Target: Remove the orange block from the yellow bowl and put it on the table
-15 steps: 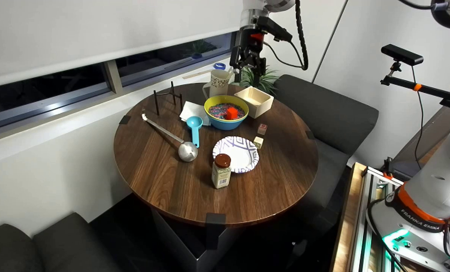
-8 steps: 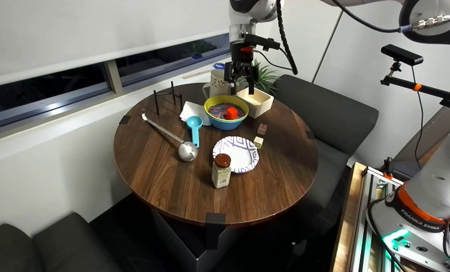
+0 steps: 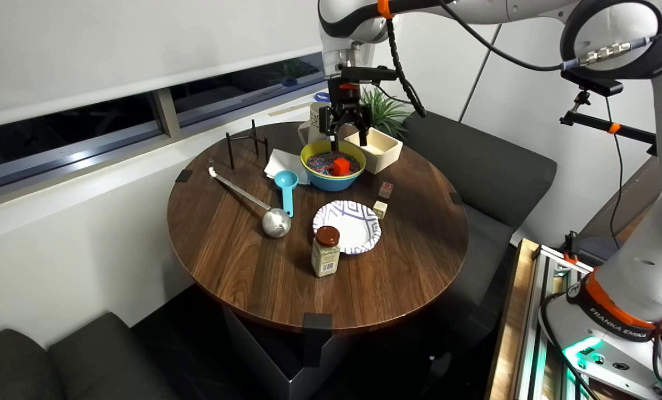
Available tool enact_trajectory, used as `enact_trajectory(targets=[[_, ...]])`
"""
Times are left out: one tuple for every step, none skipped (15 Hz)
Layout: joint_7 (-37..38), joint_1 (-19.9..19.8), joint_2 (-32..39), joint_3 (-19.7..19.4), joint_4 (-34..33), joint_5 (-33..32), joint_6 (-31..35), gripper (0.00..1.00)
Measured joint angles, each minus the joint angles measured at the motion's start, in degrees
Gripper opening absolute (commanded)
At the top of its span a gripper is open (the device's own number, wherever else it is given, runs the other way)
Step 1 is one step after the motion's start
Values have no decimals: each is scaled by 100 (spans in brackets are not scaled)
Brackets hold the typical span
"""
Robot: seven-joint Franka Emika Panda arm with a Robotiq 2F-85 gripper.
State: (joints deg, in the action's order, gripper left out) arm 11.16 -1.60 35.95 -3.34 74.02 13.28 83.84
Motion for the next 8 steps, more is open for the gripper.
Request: enact_trajectory(targets=[[89,35,60,0,-54,-69,-7,100],[159,66,115,0,-96,-130,-8,100],[216,91,171,0,-140,-166,-9,100],[242,108,227,2,-183,-174,-9,100],[250,119,278,5,-221,-174,-9,100],[252,122,325,14,-250,-174,-9,100],[252,122,373,26,-292,-174,-9,100],[252,122,421,35,-337,-174,-9,100]])
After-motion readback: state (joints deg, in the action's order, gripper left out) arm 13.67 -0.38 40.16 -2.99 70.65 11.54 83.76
